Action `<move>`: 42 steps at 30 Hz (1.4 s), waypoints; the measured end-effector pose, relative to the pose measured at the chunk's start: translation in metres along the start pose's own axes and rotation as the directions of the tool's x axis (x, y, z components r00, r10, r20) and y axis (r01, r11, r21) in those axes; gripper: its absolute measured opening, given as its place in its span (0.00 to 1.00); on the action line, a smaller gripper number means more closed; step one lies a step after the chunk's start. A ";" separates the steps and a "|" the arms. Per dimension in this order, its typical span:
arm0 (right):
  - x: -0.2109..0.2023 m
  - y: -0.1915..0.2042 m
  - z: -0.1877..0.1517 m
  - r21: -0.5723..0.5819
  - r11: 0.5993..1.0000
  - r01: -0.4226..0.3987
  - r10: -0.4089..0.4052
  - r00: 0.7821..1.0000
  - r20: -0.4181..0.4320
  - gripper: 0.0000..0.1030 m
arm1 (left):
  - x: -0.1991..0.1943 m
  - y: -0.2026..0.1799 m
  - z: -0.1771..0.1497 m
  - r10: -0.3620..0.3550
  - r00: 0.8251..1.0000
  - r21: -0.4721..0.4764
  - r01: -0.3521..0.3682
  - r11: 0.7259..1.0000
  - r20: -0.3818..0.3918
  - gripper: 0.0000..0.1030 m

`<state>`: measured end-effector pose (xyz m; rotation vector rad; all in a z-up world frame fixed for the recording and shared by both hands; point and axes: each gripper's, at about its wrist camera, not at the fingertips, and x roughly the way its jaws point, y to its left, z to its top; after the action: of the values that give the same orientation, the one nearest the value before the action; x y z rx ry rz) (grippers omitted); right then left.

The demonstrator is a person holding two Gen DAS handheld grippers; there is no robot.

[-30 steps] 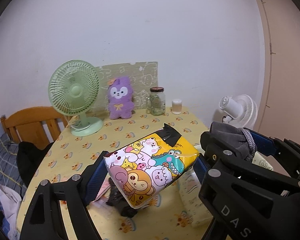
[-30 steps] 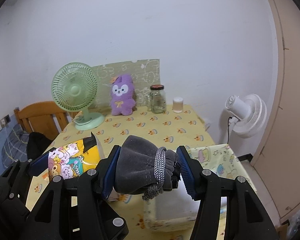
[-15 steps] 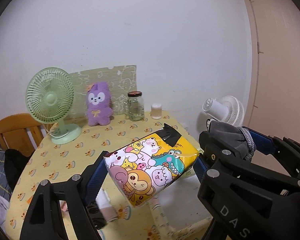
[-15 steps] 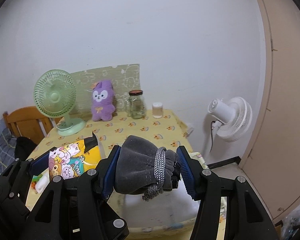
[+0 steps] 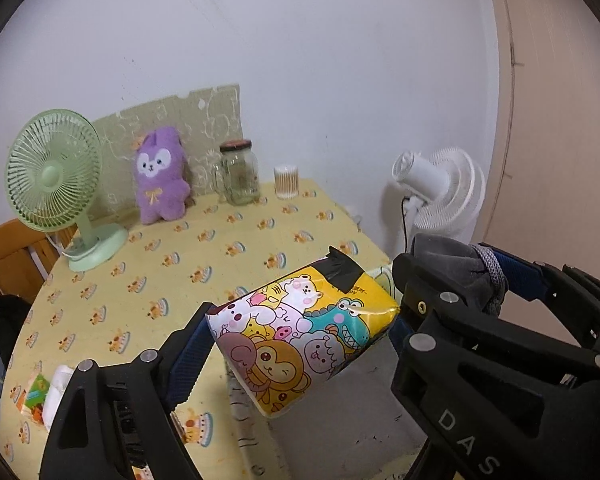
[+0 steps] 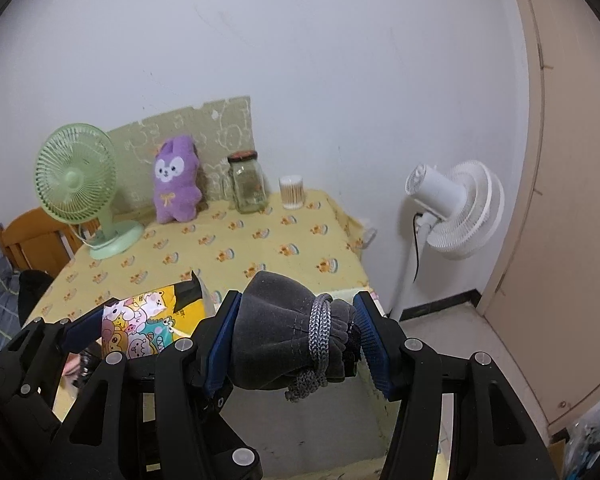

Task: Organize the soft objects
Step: 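Carry the tissue pack and grey glove over the yellow patterned box with both tools, then open both tools to drop the tissue pack and glove into the box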

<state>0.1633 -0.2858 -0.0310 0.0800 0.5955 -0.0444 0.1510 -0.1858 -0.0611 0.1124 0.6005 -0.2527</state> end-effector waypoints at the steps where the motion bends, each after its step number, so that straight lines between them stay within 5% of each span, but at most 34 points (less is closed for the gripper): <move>1: 0.004 -0.002 -0.001 0.000 1.000 -0.003 0.003 1.000 -0.009 0.58 | 0.003 -0.002 -0.001 0.003 1.000 0.000 -0.003 1.000 -0.010 0.88; 17: 0.036 -0.025 0.007 0.002 1.000 -0.030 0.030 0.992 -0.123 0.58 | 0.027 -0.017 0.007 0.005 0.984 -0.017 -0.008 1.000 -0.176 0.92; 22: 0.034 -0.021 0.011 -0.027 0.999 -0.029 0.026 0.991 -0.130 0.61 | 0.021 -0.017 0.008 -0.012 0.987 -0.032 0.007 0.999 -0.162 0.92; 25: 0.029 -0.019 0.011 -0.015 1.000 -0.012 0.010 0.990 -0.139 0.79 | 0.013 -0.015 0.008 -0.035 0.989 -0.042 0.029 0.999 -0.141 0.92; 29: 0.015 -0.018 0.010 0.027 0.999 0.026 -0.023 0.994 -0.111 0.86 | 0.002 -0.014 0.010 -0.042 0.991 -0.019 0.040 0.999 -0.124 0.93; 42: -0.039 0.014 0.009 0.010 0.997 0.075 -0.075 0.997 -0.021 0.89 | -0.047 0.010 0.005 -0.062 0.998 0.018 0.063 0.998 -0.033 0.95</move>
<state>0.1372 -0.2718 -0.0011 0.0684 0.6183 -0.1196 0.1187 -0.1677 -0.0298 0.1168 0.6351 -0.3177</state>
